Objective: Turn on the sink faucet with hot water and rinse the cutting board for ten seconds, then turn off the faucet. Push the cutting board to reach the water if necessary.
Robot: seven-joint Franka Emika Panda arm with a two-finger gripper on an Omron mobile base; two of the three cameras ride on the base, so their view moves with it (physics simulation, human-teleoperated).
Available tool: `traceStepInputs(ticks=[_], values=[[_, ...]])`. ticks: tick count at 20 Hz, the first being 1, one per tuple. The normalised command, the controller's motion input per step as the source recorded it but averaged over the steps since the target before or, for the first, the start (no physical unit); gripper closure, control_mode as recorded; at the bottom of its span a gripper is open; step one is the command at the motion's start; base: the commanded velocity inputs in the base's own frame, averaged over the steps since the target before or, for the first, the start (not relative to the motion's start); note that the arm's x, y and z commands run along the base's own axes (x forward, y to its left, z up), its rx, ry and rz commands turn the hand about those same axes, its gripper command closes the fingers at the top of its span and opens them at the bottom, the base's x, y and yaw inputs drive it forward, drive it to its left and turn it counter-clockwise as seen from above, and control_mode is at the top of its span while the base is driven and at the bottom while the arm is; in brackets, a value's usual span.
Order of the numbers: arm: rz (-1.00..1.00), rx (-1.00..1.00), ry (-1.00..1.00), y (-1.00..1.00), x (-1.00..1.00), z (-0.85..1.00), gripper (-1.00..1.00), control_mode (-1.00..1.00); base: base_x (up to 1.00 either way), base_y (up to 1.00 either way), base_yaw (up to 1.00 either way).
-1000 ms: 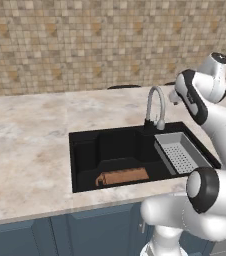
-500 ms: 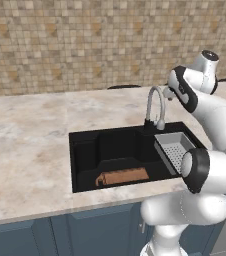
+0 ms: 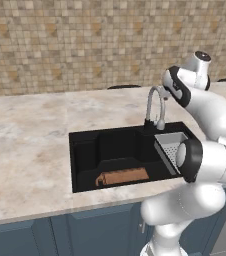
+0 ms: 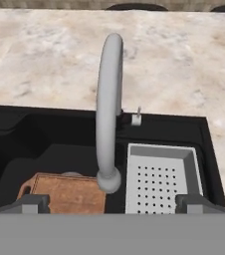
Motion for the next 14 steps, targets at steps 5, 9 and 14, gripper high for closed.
traceStepInputs(ticks=[5, 9, 14], values=[[0.00, -0.01, 0.00, 0.18, 0.24, -0.20, -1.00, -1.00, 0.00, 0.00, 0.00], [0.00, 0.00, 0.00, 0.10, 0.22, -0.15, -1.00, -1.00, 0.00, 0.00, 0.00], [0.00, 0.00, 0.00, 0.02, 0.27, -0.13, -1.00, -1.00, 0.00, 0.00, 0.00]])
